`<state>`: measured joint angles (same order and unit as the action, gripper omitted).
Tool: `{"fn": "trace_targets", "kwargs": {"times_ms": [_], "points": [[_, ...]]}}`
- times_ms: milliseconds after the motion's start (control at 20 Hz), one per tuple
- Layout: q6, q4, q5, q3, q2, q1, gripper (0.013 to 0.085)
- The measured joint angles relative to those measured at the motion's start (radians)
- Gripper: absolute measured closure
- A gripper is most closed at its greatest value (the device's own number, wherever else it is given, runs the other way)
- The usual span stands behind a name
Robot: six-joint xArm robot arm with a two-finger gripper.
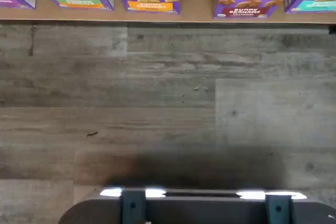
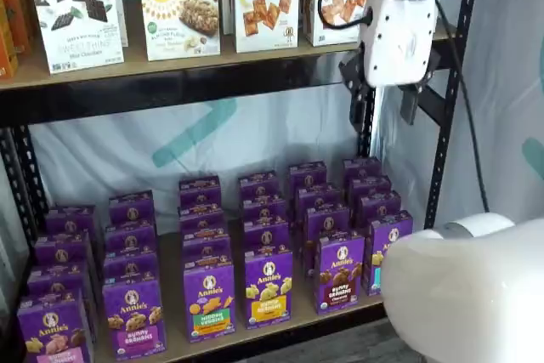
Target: Pick up the purple box with a brown patch in the center, on the bottom shelf, the fifth box from the left
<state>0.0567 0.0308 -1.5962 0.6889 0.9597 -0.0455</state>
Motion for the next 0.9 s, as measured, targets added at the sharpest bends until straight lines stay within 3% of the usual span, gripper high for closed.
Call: {"fn": "trace_targets", "kwargs": {"times_ms": [900], "points": [[-0.093,0.003,0.389,-0.272,-0.112,0.085,0.013]]}}
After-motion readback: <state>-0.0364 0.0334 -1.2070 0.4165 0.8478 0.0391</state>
